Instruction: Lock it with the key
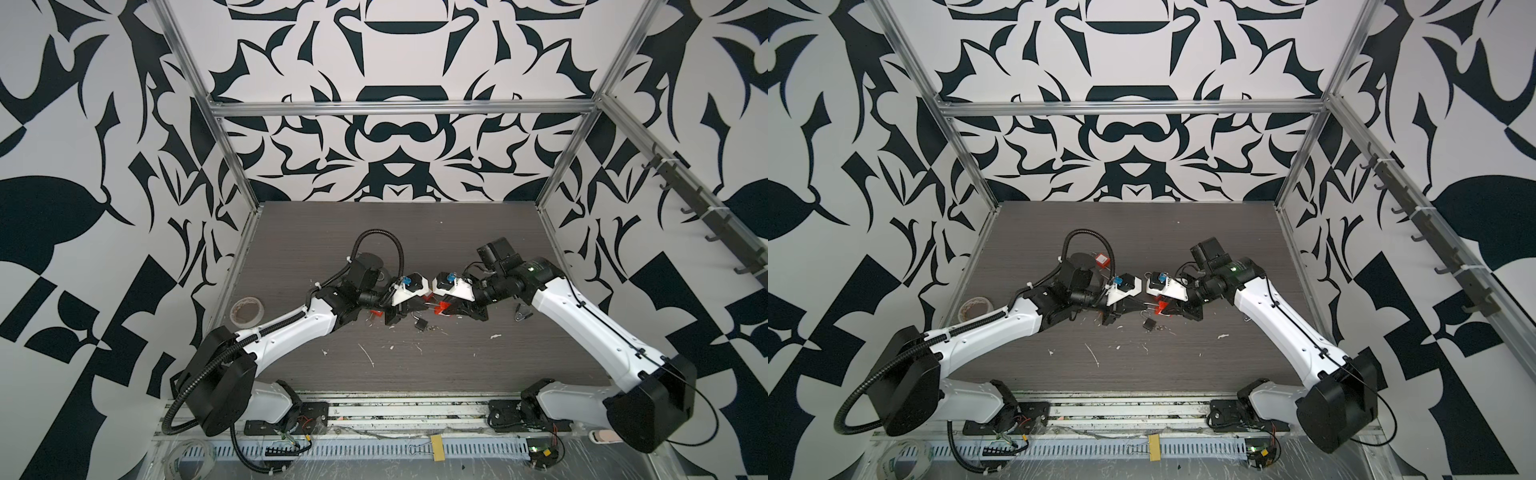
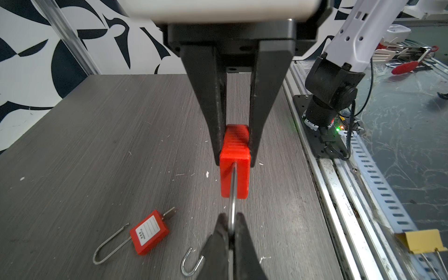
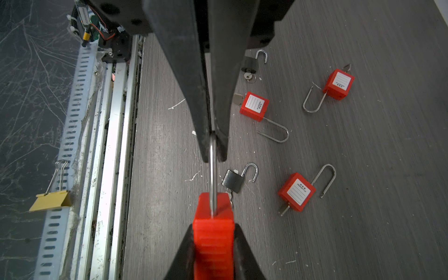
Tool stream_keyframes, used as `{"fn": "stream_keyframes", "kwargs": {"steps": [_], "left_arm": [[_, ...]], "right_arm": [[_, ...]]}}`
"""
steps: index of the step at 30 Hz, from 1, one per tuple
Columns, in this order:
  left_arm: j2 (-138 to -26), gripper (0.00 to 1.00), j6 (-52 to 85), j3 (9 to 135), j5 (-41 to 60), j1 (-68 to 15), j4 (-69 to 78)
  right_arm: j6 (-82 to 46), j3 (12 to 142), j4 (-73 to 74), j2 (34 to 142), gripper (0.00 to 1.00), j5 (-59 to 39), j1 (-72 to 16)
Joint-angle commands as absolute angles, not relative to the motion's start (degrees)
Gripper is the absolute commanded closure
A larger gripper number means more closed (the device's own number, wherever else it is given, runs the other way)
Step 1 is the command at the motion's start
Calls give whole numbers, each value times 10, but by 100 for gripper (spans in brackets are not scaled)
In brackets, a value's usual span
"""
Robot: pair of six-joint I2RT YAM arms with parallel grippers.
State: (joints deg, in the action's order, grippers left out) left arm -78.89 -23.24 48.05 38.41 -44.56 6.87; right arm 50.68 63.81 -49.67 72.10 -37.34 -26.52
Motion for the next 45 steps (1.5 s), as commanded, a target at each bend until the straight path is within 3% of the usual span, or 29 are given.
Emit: {"fn": "stream_keyframes", "kwargs": {"steps": [1,4,8,10,13,15,20,24,28,45], "left_arm": [[-789,100,-204,461,430,-464,139],[-784,100,-186,452,443,-450,167],[-780,100,-162,442,470,-416,217],[-783,100,-156,449,486,-404,223],[-786,100,-152,459,505,-395,228],[-787,100,-150,463,514,-391,232],[-783,100,-130,460,529,-382,255],[-774,100,-131,453,533,-382,261],[-769,100,-135,454,540,-382,251],[-776,100,-125,455,559,-392,253]], "right_arm": [[459,672,-371,717,86,-481,-271],[443,674,-367,712,81,-454,-271],[432,705,-409,709,55,-437,-271],[424,718,-434,707,47,-424,-271],[400,734,-465,692,24,-408,-271],[385,745,-493,681,19,-397,-271],[365,808,-610,680,21,-370,-271],[358,809,-659,668,21,-283,-268],[361,818,-704,680,27,-241,-263],[376,741,-623,692,41,-224,-261]]}}
